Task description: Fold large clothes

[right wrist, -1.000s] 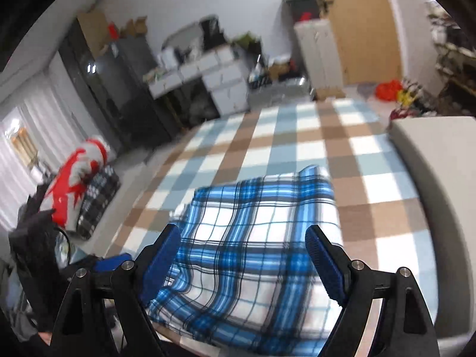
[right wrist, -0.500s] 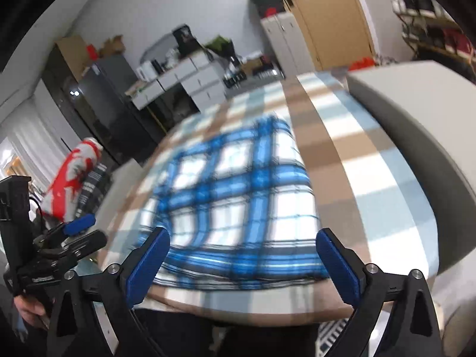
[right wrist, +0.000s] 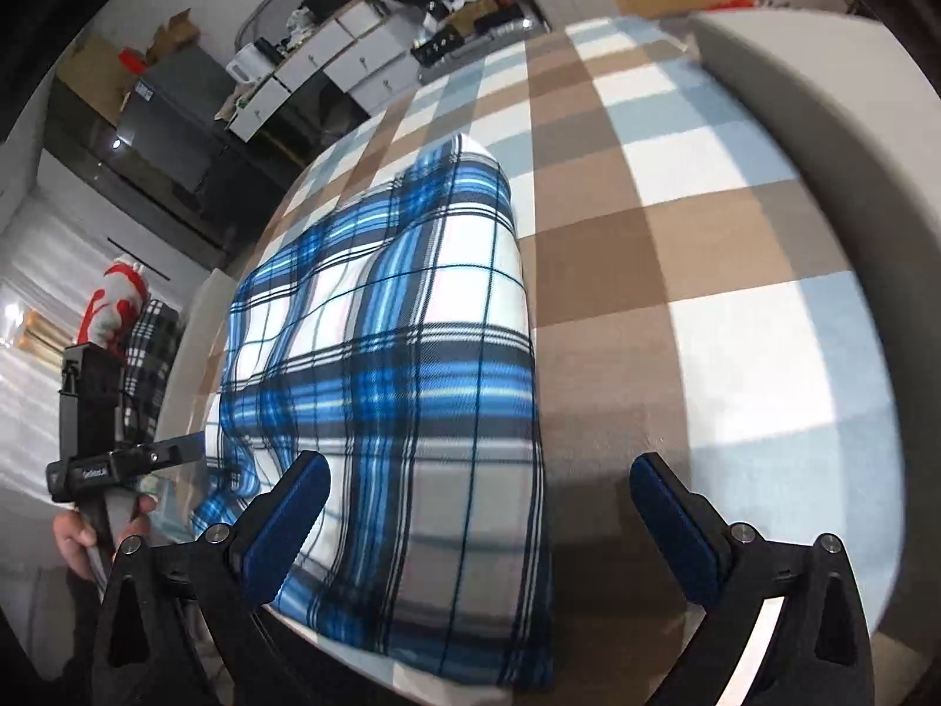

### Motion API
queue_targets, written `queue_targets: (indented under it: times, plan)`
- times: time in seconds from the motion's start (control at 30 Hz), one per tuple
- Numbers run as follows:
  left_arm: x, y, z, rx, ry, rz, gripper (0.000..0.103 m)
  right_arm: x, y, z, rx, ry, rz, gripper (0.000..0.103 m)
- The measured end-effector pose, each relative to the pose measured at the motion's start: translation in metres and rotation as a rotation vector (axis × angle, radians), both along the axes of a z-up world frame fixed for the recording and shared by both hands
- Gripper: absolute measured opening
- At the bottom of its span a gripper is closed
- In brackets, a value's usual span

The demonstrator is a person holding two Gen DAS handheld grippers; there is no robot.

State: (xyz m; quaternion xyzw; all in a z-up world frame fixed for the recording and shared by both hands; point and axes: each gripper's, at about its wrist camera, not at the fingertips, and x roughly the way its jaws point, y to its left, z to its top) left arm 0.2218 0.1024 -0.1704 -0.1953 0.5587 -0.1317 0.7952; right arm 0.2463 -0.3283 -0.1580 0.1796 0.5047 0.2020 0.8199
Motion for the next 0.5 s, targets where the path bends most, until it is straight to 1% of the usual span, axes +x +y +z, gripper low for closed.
queue_targets:
  times: [0.13, 0.17, 0.27, 0.4, 0.47, 0.5]
  plan:
    - [0.016, -0.001, -0.009, -0.058, 0.060, -0.028, 0.093, 0.011, 0.002, -0.008, 0.024, 0.012, 0.029, 0.103]
    - [0.017, -0.003, -0.008, -0.062, 0.064, -0.036, 0.093, 0.012, 0.003, -0.006, 0.033, 0.003, 0.040, 0.103]
    - [0.024, -0.012, -0.011, -0.077, 0.081, -0.076, 0.093, 0.017, 0.005, -0.004, 0.063, 0.015, 0.068, 0.103]
    - [0.021, -0.023, -0.004, -0.079, 0.084, -0.122, 0.095, 0.022, 0.008, -0.004, 0.103, 0.026, 0.100, 0.103]
    - [0.021, -0.033, -0.004, -0.082, 0.095, -0.150, 0.095, 0.023, 0.011, -0.006, 0.141, 0.042, 0.120, 0.098]
    - [0.023, -0.038, -0.003, -0.069, 0.092, -0.166, 0.095, 0.023, 0.014, -0.007, 0.164, 0.049, 0.134, 0.091]
